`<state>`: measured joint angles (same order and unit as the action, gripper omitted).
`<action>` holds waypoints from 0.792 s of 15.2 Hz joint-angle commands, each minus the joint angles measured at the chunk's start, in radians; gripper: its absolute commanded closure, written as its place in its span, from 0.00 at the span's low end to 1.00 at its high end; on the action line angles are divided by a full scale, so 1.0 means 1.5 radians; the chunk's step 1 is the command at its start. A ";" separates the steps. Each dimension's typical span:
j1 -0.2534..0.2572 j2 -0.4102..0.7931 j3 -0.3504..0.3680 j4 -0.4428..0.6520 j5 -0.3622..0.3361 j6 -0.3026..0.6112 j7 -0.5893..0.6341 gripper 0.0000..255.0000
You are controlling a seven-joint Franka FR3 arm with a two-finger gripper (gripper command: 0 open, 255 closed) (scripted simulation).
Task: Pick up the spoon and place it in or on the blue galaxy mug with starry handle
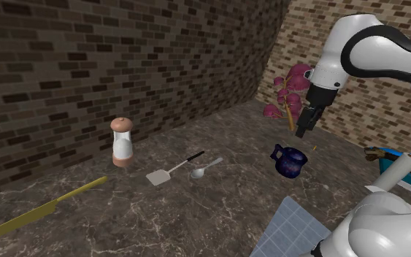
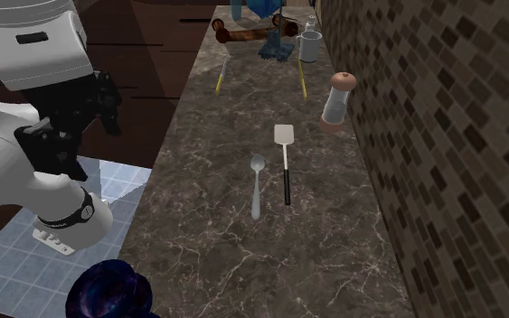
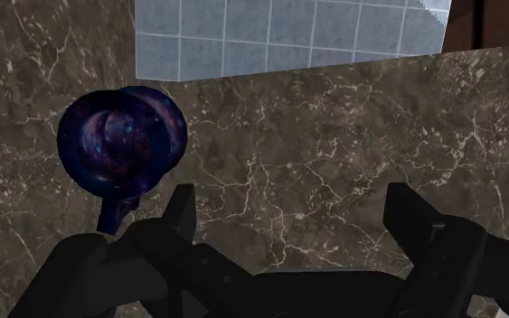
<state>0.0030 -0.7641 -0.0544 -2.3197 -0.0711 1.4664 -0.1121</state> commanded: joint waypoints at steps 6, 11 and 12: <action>0.022 0.028 0.042 -0.057 0.033 0.111 0.047 0.00; 0.044 0.082 0.085 -0.092 0.060 0.226 0.092 0.00; 0.048 0.095 0.094 -0.096 0.064 0.250 0.101 0.00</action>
<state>0.0664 -0.6400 0.0699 -2.4456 0.0158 1.7934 0.0204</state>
